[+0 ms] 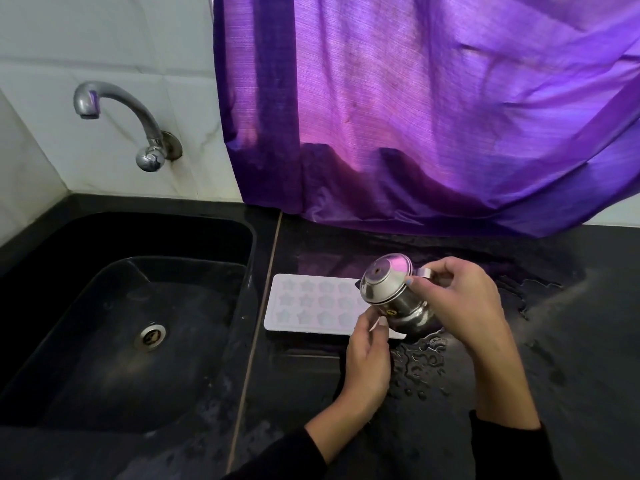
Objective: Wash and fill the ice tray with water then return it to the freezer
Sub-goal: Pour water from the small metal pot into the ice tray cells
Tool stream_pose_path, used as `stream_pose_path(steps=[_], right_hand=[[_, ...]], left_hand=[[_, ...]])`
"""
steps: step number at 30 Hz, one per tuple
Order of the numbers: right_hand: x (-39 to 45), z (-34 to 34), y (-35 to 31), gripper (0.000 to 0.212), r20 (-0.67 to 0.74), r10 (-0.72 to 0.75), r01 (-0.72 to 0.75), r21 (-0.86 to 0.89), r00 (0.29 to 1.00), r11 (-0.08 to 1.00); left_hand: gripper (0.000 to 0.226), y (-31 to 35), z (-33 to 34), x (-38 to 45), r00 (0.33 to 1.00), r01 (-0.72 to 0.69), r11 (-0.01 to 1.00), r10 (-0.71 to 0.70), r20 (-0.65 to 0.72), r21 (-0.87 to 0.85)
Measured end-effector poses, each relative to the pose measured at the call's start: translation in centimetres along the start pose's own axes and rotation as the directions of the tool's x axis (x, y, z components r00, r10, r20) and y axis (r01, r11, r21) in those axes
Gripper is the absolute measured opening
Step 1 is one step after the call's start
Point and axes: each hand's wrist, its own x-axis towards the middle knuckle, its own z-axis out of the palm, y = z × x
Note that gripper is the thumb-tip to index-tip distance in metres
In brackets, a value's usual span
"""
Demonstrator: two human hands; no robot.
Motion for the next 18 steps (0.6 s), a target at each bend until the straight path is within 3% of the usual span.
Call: stream_pose_path(steps=[6, 18], right_hand=[[-0.2, 0.3, -0.5, 0.027, 0.006, -0.013, 0.013, 0.069, 1.0, 0.998], [-0.6, 1.3, -1.3, 0.018, 0.045, -0.07, 0.073, -0.078, 0.997, 0.994]], left_hand=[[0.034, -0.1, -0.5, 0.1, 1.0, -0.02, 1.0, 0.02, -0.018, -0.005], [0.023, 0.0, -0.9, -0.1, 1.0, -0.019, 1.0, 0.019, -0.022, -0.005]])
